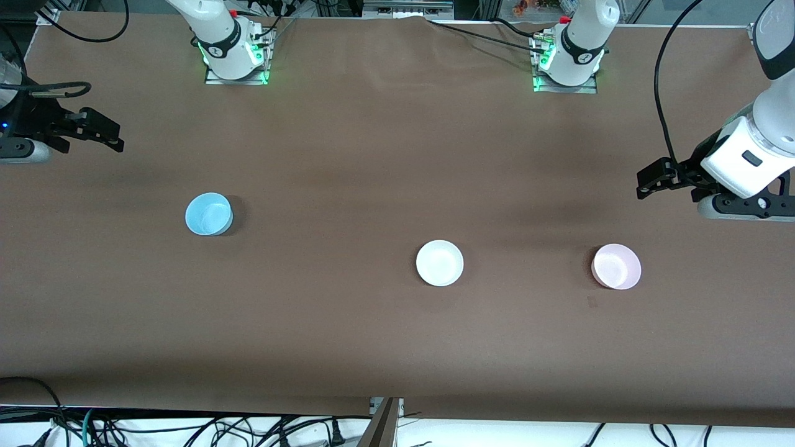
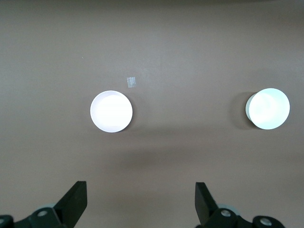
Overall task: Stack pink and blue bowls on white bowl
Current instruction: 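Move the left gripper down over the pink bowl rim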
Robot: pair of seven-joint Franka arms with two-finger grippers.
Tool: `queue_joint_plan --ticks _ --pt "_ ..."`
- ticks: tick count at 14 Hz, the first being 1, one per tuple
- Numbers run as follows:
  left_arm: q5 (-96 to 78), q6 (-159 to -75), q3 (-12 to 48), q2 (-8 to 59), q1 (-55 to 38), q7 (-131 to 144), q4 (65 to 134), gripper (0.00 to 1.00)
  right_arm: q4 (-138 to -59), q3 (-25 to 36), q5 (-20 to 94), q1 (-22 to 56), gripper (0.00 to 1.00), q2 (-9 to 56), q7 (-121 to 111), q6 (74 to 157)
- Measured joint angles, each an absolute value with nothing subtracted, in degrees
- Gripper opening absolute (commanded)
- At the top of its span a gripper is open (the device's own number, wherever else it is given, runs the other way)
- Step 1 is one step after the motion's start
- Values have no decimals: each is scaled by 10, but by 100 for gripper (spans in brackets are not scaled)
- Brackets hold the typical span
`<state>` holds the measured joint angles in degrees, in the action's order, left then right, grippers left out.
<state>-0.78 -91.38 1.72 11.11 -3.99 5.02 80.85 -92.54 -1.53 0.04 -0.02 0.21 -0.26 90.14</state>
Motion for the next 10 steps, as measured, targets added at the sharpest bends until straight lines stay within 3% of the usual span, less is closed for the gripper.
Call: queue_joint_plan --ticks 6,10 --pt "-8 -913 15 128 -39 55 808 100 -923 -14 0 0 100 5 -3 905" --pt "-8 -926 9 191 -12 55 809 100 -922 -14 0 -1 100 5 -3 905"
